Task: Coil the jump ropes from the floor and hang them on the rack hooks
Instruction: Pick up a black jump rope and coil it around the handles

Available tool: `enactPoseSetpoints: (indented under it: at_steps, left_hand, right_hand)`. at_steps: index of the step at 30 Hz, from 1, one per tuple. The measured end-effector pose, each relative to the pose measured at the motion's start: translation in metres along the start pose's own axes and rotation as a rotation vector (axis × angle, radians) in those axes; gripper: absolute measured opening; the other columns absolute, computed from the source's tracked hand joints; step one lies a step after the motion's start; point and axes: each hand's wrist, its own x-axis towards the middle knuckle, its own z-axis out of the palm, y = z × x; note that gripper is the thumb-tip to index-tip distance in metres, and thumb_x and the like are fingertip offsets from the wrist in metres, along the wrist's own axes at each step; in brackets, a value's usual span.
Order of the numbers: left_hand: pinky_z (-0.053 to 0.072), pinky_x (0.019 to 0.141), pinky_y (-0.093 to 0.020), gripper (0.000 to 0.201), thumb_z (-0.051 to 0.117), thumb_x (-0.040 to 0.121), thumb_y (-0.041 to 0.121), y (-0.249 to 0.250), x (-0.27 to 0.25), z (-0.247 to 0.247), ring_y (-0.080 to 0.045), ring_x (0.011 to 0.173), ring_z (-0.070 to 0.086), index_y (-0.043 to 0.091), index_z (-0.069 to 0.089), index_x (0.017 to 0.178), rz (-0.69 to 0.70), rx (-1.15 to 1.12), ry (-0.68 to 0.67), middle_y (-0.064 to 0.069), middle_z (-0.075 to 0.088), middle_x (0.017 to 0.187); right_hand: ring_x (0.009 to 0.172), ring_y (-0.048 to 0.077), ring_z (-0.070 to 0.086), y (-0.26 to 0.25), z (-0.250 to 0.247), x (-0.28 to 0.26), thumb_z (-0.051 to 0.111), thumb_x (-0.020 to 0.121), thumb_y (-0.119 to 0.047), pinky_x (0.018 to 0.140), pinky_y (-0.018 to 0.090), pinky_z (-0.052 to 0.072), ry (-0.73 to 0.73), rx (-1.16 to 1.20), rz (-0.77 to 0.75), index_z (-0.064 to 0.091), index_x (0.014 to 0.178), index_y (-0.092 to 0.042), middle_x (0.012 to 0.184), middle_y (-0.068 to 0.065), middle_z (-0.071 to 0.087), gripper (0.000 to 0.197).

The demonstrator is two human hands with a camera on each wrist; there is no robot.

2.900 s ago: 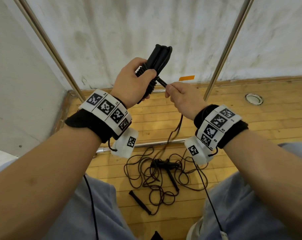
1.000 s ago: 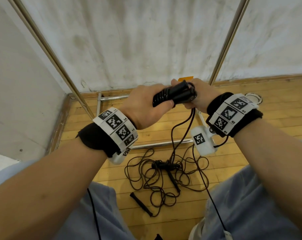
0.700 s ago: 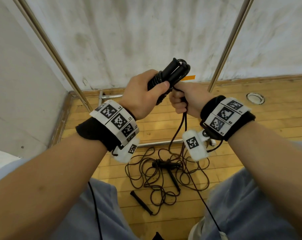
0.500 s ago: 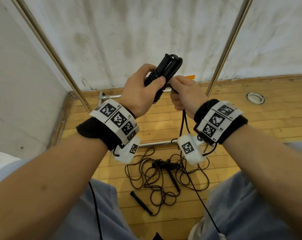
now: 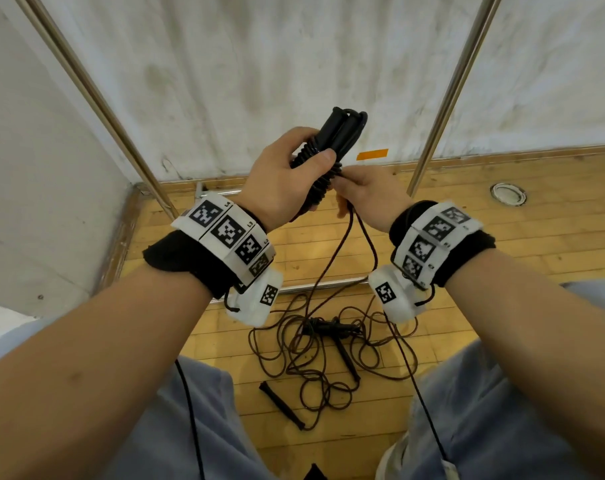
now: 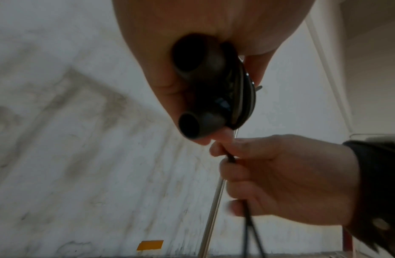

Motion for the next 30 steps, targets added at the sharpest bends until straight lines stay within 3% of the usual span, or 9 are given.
enactPoseSetpoints:
  at_steps: [2, 3, 8, 15, 18, 21, 26, 30]
  left_hand:
    - [0.051, 0.048, -0.029, 0.021, 0.056, 0.094, 0.019, 0.0, 0.002, -0.006, -0.017, 0.053, 0.062, 0.016, 0.058, 0.115, 0.007, -0.03, 0.02, -0.008, 0.064, 0.08]
    - [0.053, 0.05, -0.032, 0.018, 0.057, 0.094, 0.019, 0.0, 0.003, -0.011, -0.02, 0.054, 0.062, 0.018, 0.059, 0.111, 0.013, -0.041, 0.026, -0.007, 0.065, 0.08]
    - [0.056, 0.054, -0.036, 0.013, 0.059, 0.092, 0.02, -0.006, 0.006, -0.018, -0.021, 0.056, 0.063, 0.022, 0.06, 0.105, 0.024, 0.044, 0.034, -0.003, 0.065, 0.079]
    - [0.048, 0.066, -0.032, 0.028, 0.057, 0.091, 0.036, -0.023, 0.012, -0.017, -0.021, 0.071, 0.062, 0.02, 0.051, 0.113, 0.017, 0.436, 0.049, 0.004, 0.061, 0.078]
    - [0.041, 0.058, -0.029, 0.03, 0.056, 0.09, 0.041, -0.031, 0.015, -0.016, -0.015, 0.067, 0.059, 0.022, 0.046, 0.111, 0.016, 0.575, 0.047, 0.007, 0.058, 0.076]
    - [0.035, 0.052, -0.025, 0.03, 0.057, 0.089, 0.042, -0.039, 0.018, -0.014, -0.008, 0.065, 0.054, 0.024, 0.04, 0.105, 0.028, 0.635, 0.056, 0.012, 0.052, 0.075]
    - [0.026, 0.046, -0.021, 0.036, 0.055, 0.09, 0.045, -0.052, 0.02, -0.005, 0.0, 0.058, 0.043, 0.02, 0.042, 0.112, 0.017, 0.782, 0.107, 0.012, 0.047, 0.076]
    - [0.028, 0.046, -0.023, 0.032, 0.056, 0.09, 0.042, -0.059, 0.023, -0.003, -0.001, 0.058, 0.045, 0.022, 0.038, 0.107, 0.036, 0.786, 0.071, 0.012, 0.046, 0.075]
  right_hand:
    - [0.048, 0.009, 0.039, -0.003, -0.003, 0.0, 0.043, 0.099, -0.02, 0.05, 0.025, 0.036, -0.008, 0.184, 0.007, 0.058, 0.078, -0.022, 0.058, -0.004, 0.042, 0.026]
    - [0.046, 0.007, 0.035, -0.004, -0.004, 0.001, 0.043, 0.098, -0.021, 0.047, 0.024, 0.032, 0.017, 0.191, -0.005, 0.058, 0.079, -0.022, 0.058, -0.005, 0.039, 0.025]
    - [0.039, 0.0, 0.034, -0.004, -0.001, 0.003, 0.044, 0.098, -0.024, 0.045, 0.018, 0.03, 0.093, 0.084, -0.034, 0.055, 0.075, -0.025, 0.057, -0.007, 0.041, 0.025]
    - [0.053, 0.01, 0.043, -0.004, 0.009, 0.0, 0.038, 0.099, -0.03, 0.053, 0.023, 0.039, 0.036, -0.079, -0.024, 0.05, 0.067, -0.022, 0.061, -0.006, 0.045, 0.036]
    - [0.054, 0.009, 0.042, -0.006, 0.01, -0.001, 0.036, 0.1, -0.029, 0.047, 0.01, 0.034, 0.039, -0.171, -0.037, 0.047, 0.065, -0.021, 0.061, -0.006, 0.046, 0.038]
    - [0.059, 0.01, 0.045, -0.007, 0.012, -0.002, 0.036, 0.1, -0.03, 0.052, 0.018, 0.034, 0.014, -0.216, -0.038, 0.048, 0.066, -0.021, 0.062, -0.006, 0.047, 0.037]
    - [0.059, 0.011, 0.045, -0.012, 0.018, -0.006, 0.034, 0.1, -0.026, 0.055, 0.026, 0.034, -0.018, -0.276, -0.047, 0.056, 0.077, -0.01, 0.062, -0.004, 0.048, 0.036]
    - [0.061, 0.01, 0.047, -0.013, 0.017, -0.009, 0.035, 0.1, -0.026, 0.06, 0.029, 0.033, -0.027, -0.308, -0.026, 0.059, 0.08, -0.011, 0.063, -0.005, 0.049, 0.035]
